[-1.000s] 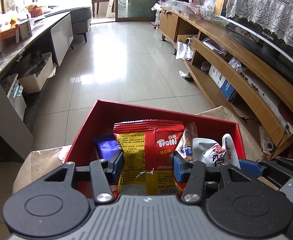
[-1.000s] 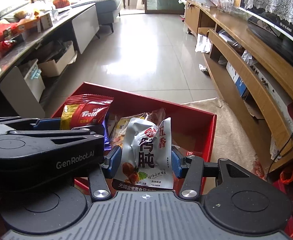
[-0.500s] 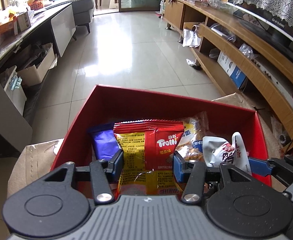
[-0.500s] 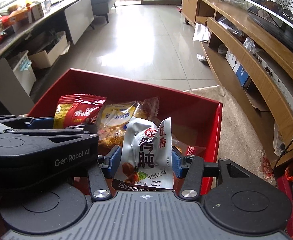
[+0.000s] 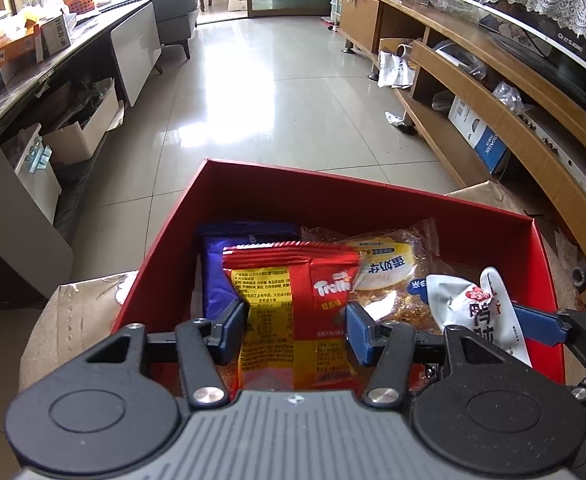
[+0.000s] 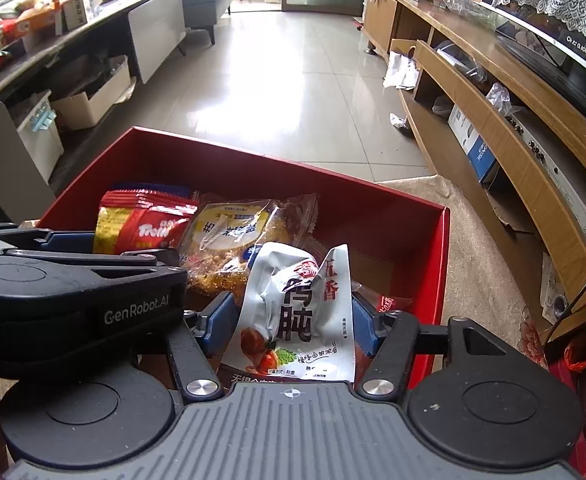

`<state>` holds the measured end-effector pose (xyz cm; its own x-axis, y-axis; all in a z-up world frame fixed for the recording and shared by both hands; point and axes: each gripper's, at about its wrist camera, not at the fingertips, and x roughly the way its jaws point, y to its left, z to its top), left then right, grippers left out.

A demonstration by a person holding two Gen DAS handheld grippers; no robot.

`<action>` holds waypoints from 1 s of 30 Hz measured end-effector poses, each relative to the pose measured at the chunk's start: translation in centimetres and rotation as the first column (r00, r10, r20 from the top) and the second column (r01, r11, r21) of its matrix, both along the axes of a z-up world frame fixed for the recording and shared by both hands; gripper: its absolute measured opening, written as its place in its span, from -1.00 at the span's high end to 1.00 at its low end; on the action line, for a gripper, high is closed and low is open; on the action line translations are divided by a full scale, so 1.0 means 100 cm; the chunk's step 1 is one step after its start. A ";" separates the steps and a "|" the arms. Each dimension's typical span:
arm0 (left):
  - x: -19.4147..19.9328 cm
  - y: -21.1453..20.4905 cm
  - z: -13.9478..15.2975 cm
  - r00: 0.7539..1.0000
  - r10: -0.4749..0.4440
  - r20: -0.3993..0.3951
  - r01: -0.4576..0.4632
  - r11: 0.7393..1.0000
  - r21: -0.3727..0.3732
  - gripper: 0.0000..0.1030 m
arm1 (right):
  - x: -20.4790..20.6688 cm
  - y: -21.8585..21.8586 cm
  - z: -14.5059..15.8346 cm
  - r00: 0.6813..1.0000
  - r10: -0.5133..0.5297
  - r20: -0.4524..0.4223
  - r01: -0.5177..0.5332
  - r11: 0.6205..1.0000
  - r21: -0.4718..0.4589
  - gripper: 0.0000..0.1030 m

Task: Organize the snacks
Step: 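Lower the Trolli packet into the box with the left tool while the right tool lowers the duck-neck packet, then open both tools to release the packets and withdraw from the box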

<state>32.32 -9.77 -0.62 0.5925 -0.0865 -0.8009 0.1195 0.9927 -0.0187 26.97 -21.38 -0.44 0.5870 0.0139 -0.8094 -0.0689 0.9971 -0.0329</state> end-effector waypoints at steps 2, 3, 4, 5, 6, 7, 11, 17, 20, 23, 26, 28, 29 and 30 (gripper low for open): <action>0.000 0.002 0.001 1.000 0.008 0.007 -0.008 1.000 0.007 0.01 | 0.000 0.000 0.000 1.000 -0.003 0.002 0.003 1.000 -0.004 -0.52; 0.000 0.003 0.002 1.000 0.011 0.008 -0.011 1.000 0.007 0.01 | 0.000 0.000 0.000 1.000 -0.004 0.003 0.004 1.000 -0.009 -0.52; 0.000 0.004 0.003 1.000 0.015 0.009 -0.015 1.000 0.005 0.01 | 0.000 0.000 -0.001 1.000 -0.005 0.002 0.005 1.000 -0.014 -0.52; 0.000 0.005 0.004 1.000 0.020 0.009 -0.020 1.000 0.004 0.01 | 0.000 0.001 -0.001 1.000 -0.004 0.004 0.004 1.000 -0.021 -0.53; -0.001 0.006 0.004 1.000 0.024 0.009 -0.024 1.000 0.004 0.01 | -0.001 0.001 -0.001 1.000 -0.005 0.005 0.005 1.000 -0.029 -0.54; -0.002 0.008 0.006 1.000 0.028 0.010 -0.028 1.000 0.004 0.01 | -0.001 0.002 0.000 1.000 -0.005 0.007 0.005 0.999 -0.033 -0.55; -0.006 0.012 0.011 0.999 0.038 0.016 -0.038 0.999 0.005 0.01 | -0.003 0.001 0.004 1.000 -0.007 0.017 0.008 0.999 -0.038 -0.61; -0.016 0.019 0.021 0.999 0.043 0.028 -0.044 0.999 0.011 0.00 | -0.007 0.002 0.012 0.999 -0.003 0.039 0.005 0.998 -0.059 -0.64; -0.022 0.023 0.025 0.998 0.046 0.033 -0.046 0.999 0.013 -0.01 | -0.010 0.001 0.018 0.999 -0.006 0.051 0.009 0.998 -0.055 -0.65; -0.028 0.029 0.030 0.998 0.053 0.034 -0.053 0.999 0.003 -0.01 | -0.012 0.002 0.022 0.998 0.002 0.057 0.001 0.998 -0.060 -0.65; -0.032 0.032 0.034 0.998 0.056 0.041 -0.056 0.998 0.006 -0.01 | -0.015 0.003 0.024 0.998 0.006 0.061 -0.003 0.998 -0.060 -0.66; -0.034 0.034 0.034 0.998 0.056 0.038 -0.056 0.998 0.004 -0.01 | -0.015 0.002 0.026 0.998 0.004 0.064 0.000 0.998 -0.062 -0.66; -0.035 0.034 0.034 0.998 0.057 0.037 -0.058 0.998 0.005 -0.01 | -0.016 0.002 0.026 0.998 0.001 0.065 0.003 0.998 -0.060 -0.66; -0.036 0.034 0.034 0.998 0.060 0.037 -0.060 0.998 0.006 -0.01 | -0.016 0.001 0.027 0.998 -0.003 0.065 0.007 0.998 -0.059 -0.66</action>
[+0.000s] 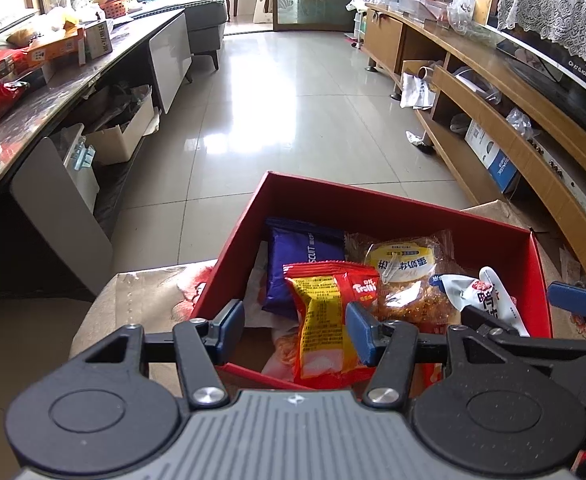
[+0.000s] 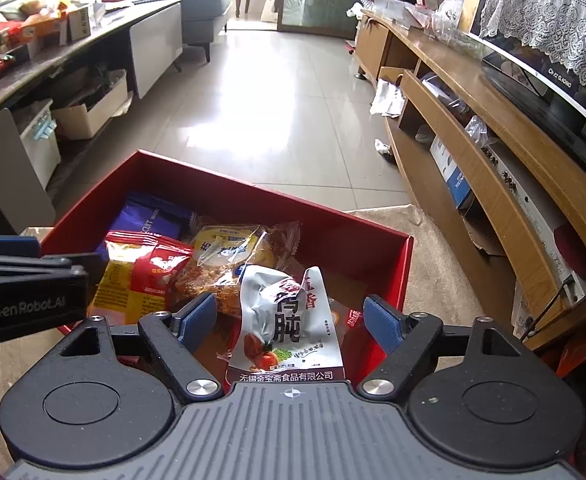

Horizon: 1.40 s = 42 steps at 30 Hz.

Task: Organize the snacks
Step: 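Open both tools to release the packets and withdraw from the box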

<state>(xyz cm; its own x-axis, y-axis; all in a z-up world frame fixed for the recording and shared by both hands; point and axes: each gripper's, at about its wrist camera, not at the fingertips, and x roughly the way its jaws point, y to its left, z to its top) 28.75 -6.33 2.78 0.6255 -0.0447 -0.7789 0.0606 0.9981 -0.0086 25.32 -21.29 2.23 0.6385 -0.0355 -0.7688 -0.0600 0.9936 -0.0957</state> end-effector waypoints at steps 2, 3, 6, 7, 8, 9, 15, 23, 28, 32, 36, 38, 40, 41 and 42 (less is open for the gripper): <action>-0.003 0.001 0.000 1.000 -0.003 -0.002 0.003 1.000 -0.002 -0.01 | -0.001 -0.001 0.001 1.000 -0.006 -0.001 0.006 1.000 0.000 -0.66; -0.004 0.001 0.001 1.000 -0.003 -0.003 0.003 1.000 -0.001 -0.01 | -0.002 -0.002 0.001 1.000 -0.009 -0.002 0.009 1.000 -0.001 -0.66; -0.010 0.004 0.003 1.000 -0.002 -0.001 0.002 1.000 -0.003 -0.01 | -0.006 -0.001 0.004 1.000 -0.013 -0.001 0.013 1.000 -0.008 -0.66; -0.012 0.005 0.003 1.000 0.000 -0.003 0.000 1.000 -0.006 -0.01 | -0.007 0.000 0.005 1.000 -0.012 0.000 0.012 1.000 -0.011 -0.66; -0.015 0.007 0.004 1.000 0.002 -0.005 -0.002 1.000 -0.009 -0.01 | -0.009 0.000 0.006 1.000 -0.011 0.003 0.011 1.000 -0.015 -0.65; -0.017 0.009 0.004 1.000 0.002 -0.007 -0.002 1.000 -0.010 -0.01 | -0.011 0.001 0.008 1.000 -0.010 0.006 0.010 1.000 -0.019 -0.66; -0.045 0.018 -0.003 0.999 -0.012 -0.039 0.013 1.000 0.012 -0.01 | -0.025 0.008 0.017 1.000 0.013 0.011 -0.012 0.999 -0.040 -0.66; -0.081 0.029 -0.026 0.988 -0.030 -0.151 0.026 0.999 -0.030 -0.02 | -0.050 0.027 0.018 0.997 0.073 -0.029 -0.074 0.997 -0.033 -0.66; -0.103 0.025 -0.041 0.977 -0.058 -0.204 0.056 0.998 -0.017 -0.03 | -0.065 0.050 0.014 0.989 0.130 -0.072 -0.131 0.991 -0.001 -0.66; -0.116 0.023 -0.055 0.965 -0.073 -0.252 0.067 0.997 -0.031 -0.03 | -0.073 0.068 0.009 0.979 0.169 -0.113 -0.165 0.985 0.039 -0.65; -0.119 0.027 -0.067 0.952 -0.062 -0.300 0.047 0.997 -0.055 -0.05 | -0.072 0.076 0.003 0.975 0.166 -0.144 -0.160 0.986 0.052 -0.63; -0.121 0.028 -0.072 0.952 -0.059 -0.300 0.052 0.998 -0.030 -0.05 | -0.069 0.076 0.000 0.974 0.159 -0.163 -0.148 0.986 0.079 -0.63; -0.122 0.028 -0.076 0.950 -0.059 -0.307 0.050 0.998 -0.036 -0.07 | -0.066 0.078 -0.003 0.971 0.158 -0.179 -0.142 0.985 0.099 -0.63; -0.124 0.029 -0.077 0.950 -0.059 -0.307 0.049 0.998 -0.040 -0.09 | -0.065 0.078 -0.005 0.970 0.156 -0.185 -0.138 0.985 0.103 -0.63; -0.125 0.030 -0.078 0.950 -0.058 -0.307 0.047 0.998 -0.044 -0.09 | -0.063 0.079 -0.007 0.970 0.153 -0.191 -0.135 0.985 0.106 -0.63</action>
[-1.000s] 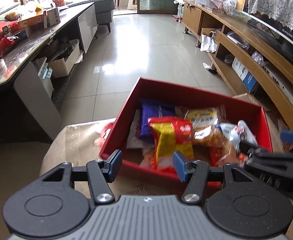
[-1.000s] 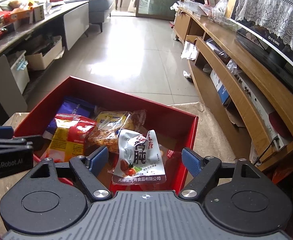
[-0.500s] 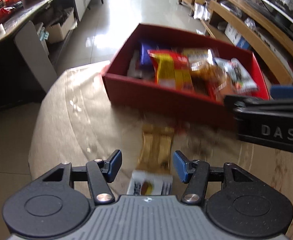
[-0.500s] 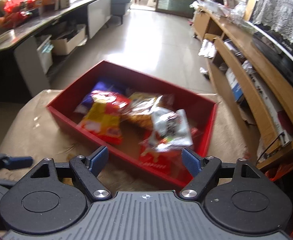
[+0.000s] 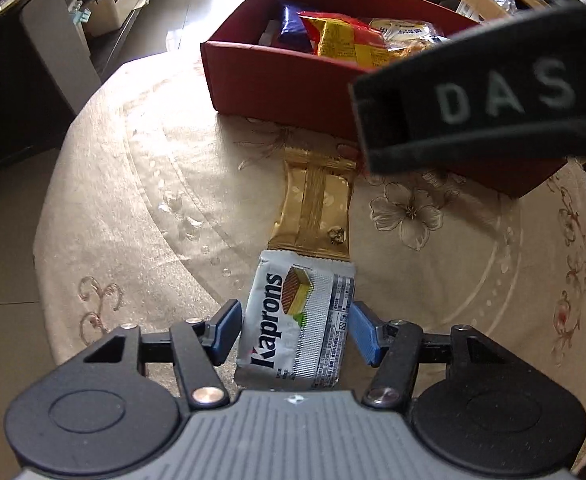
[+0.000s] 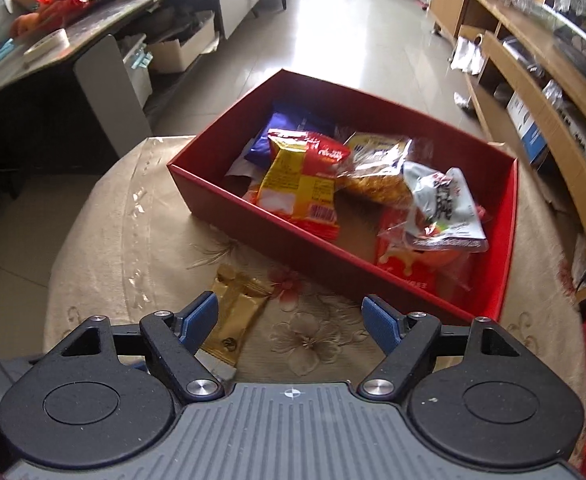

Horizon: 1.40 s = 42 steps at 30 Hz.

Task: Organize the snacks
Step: 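Open both tools to release the packets and withdraw from the box, then grasp the Kaprons wafer packet with the left tool while the right tool grasps the gold cake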

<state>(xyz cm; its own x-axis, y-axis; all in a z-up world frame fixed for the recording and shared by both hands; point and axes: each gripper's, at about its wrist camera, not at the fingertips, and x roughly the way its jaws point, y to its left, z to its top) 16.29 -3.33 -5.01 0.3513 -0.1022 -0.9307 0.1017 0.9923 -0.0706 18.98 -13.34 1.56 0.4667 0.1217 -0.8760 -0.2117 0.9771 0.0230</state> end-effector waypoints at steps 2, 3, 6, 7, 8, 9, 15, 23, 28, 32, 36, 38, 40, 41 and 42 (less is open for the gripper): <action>-0.002 0.002 -0.002 1.000 0.003 0.001 -0.003 1.000 -0.007 -0.11 | 0.003 0.002 -0.004 1.000 -0.003 -0.016 0.003 1.000 0.005 -0.63; -0.002 0.001 -0.005 1.000 0.002 -0.004 -0.002 1.000 -0.001 -0.11 | 0.004 0.002 -0.006 1.000 -0.007 -0.026 0.008 1.000 0.012 -0.62; -0.006 -0.001 -0.010 1.000 -0.025 0.009 0.025 0.999 0.037 -0.05 | 0.007 0.003 -0.011 0.999 -0.021 -0.042 0.021 1.000 0.009 -0.62; -0.009 -0.003 -0.010 0.999 -0.037 0.017 0.036 0.998 0.050 -0.04 | 0.008 0.004 -0.013 0.999 -0.020 -0.048 0.021 1.000 0.010 -0.62; -0.010 -0.003 -0.010 0.999 -0.039 0.021 0.038 0.998 0.052 -0.03 | 0.009 0.004 -0.015 0.998 -0.019 -0.053 0.020 1.000 0.013 -0.62; -0.010 -0.003 -0.008 0.999 -0.035 0.019 0.034 0.998 0.050 -0.03 | 0.010 0.006 -0.017 0.998 -0.017 -0.061 0.018 1.000 0.016 -0.62; -0.016 0.013 -0.009 1.000 -0.010 -0.004 0.010 0.998 0.062 -0.03 | 0.013 0.020 -0.030 0.993 0.023 -0.119 -0.017 0.999 0.051 -0.45; -0.025 0.038 -0.010 1.000 0.002 -0.003 -0.002 0.999 0.039 -0.02 | 0.024 0.034 -0.048 0.987 -0.001 -0.158 0.009 0.999 0.047 -0.37; -0.024 0.045 -0.009 1.000 0.002 -0.008 -0.001 1.000 0.017 -0.02 | 0.029 0.046 -0.061 0.983 -0.001 -0.183 0.016 0.997 0.079 -0.32; -0.022 0.052 -0.011 0.999 0.045 -0.014 -0.045 0.999 -0.009 -0.02 | 0.032 0.054 -0.066 0.986 0.004 -0.169 0.005 0.999 0.052 -0.28; -0.021 0.046 -0.014 0.999 0.040 -0.017 -0.040 0.999 0.006 -0.02 | 0.027 0.058 -0.068 0.988 0.040 -0.151 -0.043 0.999 -0.012 0.04; -0.023 0.042 -0.012 0.999 0.037 -0.014 -0.036 0.999 0.014 -0.02 | 0.025 0.053 -0.068 0.987 0.047 -0.155 -0.051 0.999 -0.019 0.06; -0.024 0.040 -0.012 0.999 0.037 -0.013 -0.037 0.999 0.015 -0.02 | 0.022 0.044 -0.066 0.986 0.054 -0.159 -0.059 0.998 -0.028 0.06; -0.024 0.040 -0.012 0.999 0.041 -0.013 -0.041 0.999 0.018 -0.02 | 0.019 0.040 -0.066 0.985 0.053 -0.162 -0.060 0.997 -0.042 0.06; -0.024 0.041 -0.012 0.999 0.044 -0.013 -0.044 0.999 0.018 -0.02 | 0.016 0.036 -0.065 0.985 0.051 -0.164 -0.060 0.997 -0.050 0.06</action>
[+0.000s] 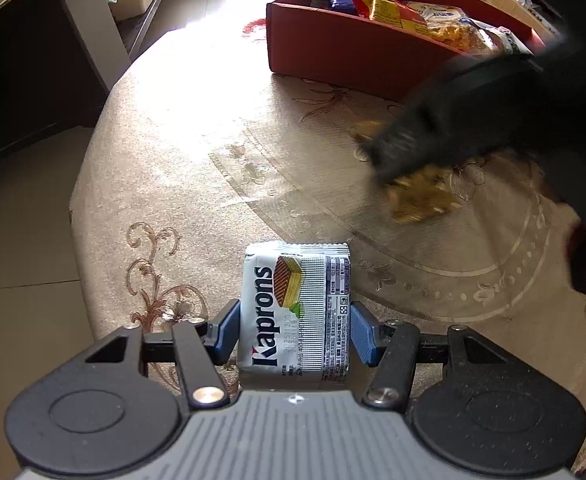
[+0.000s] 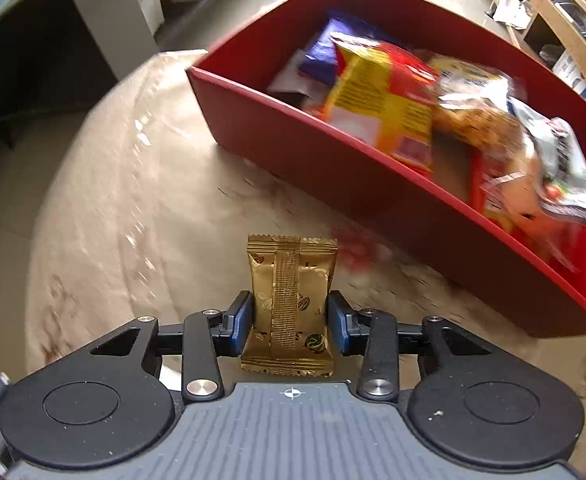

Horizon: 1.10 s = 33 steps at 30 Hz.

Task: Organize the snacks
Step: 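Grasp the Kaprons wafer packet with the left tool while the right tool grasps the gold cake, then lift the Kaprons packet and gold cake and carry both toward the red box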

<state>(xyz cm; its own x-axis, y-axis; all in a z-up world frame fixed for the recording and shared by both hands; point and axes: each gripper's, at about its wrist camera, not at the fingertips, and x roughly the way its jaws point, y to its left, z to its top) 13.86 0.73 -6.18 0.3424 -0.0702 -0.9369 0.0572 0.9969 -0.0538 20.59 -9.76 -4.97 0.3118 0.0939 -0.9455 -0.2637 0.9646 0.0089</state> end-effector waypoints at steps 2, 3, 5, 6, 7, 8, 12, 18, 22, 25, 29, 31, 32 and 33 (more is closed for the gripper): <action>0.001 0.000 0.000 1.000 0.008 0.001 -0.008 1.000 0.005 -0.02 | -0.005 -0.009 0.001 1.000 -0.002 -0.006 0.002 1.000 -0.010 0.06; 0.002 0.000 0.000 1.000 0.009 0.002 -0.009 1.000 0.010 -0.02 | -0.008 -0.015 0.002 1.000 -0.008 -0.008 0.007 1.000 -0.014 0.06; 0.001 -0.005 0.001 1.000 0.008 0.006 -0.009 1.000 0.024 -0.02 | -0.017 -0.023 0.001 1.000 -0.001 -0.017 0.000 1.000 -0.029 0.06; 0.001 -0.006 0.002 1.000 0.007 0.009 -0.007 1.000 0.030 -0.02 | -0.024 -0.028 0.001 1.000 0.000 -0.019 -0.001 0.999 -0.039 0.06; 0.001 -0.007 0.002 1.000 0.005 0.013 -0.006 0.999 0.035 -0.03 | -0.029 -0.030 0.000 1.000 0.006 -0.020 -0.007 0.999 -0.050 0.06; 0.002 -0.008 0.003 1.000 0.006 0.016 -0.007 0.999 0.037 -0.03 | -0.036 -0.034 0.000 1.000 0.010 -0.022 -0.012 0.998 -0.057 0.06; 0.002 -0.008 0.002 1.000 0.003 0.025 -0.005 0.999 0.053 -0.08 | -0.063 -0.048 0.000 1.000 0.005 -0.022 -0.007 0.997 -0.079 0.05; 0.003 -0.003 -0.001 0.999 0.033 0.025 -0.034 0.997 0.066 -0.36 | -0.078 -0.051 -0.004 1.000 0.015 -0.017 -0.016 0.996 -0.093 -0.04; 0.003 -0.001 0.000 0.999 0.030 0.031 -0.032 0.997 0.073 -0.31 | -0.077 -0.053 -0.004 1.000 0.016 -0.018 -0.017 0.996 -0.082 -0.05; 0.002 -0.003 0.003 0.999 0.020 0.027 -0.022 0.998 0.053 -0.03 | -0.076 -0.054 -0.007 0.999 0.025 -0.025 -0.026 0.998 -0.064 0.06; -0.001 -0.011 0.005 1.000 -0.012 0.026 0.010 0.997 0.072 -0.03 | -0.081 -0.051 -0.006 0.999 0.044 -0.011 -0.044 0.995 -0.088 0.08; -0.002 -0.015 0.005 1.000 -0.022 0.022 0.021 0.997 0.068 -0.03 | -0.084 -0.049 -0.005 0.999 0.048 -0.004 -0.048 0.994 -0.096 0.08; -0.002 -0.017 0.006 0.999 -0.028 0.023 0.026 0.997 0.069 -0.03 | -0.087 -0.049 -0.003 0.999 0.049 0.005 -0.049 0.994 -0.103 0.08; -0.003 -0.019 0.007 0.999 -0.035 0.024 0.033 0.997 0.071 -0.03 | -0.088 -0.049 -0.001 0.999 0.051 0.015 -0.049 0.993 -0.111 0.08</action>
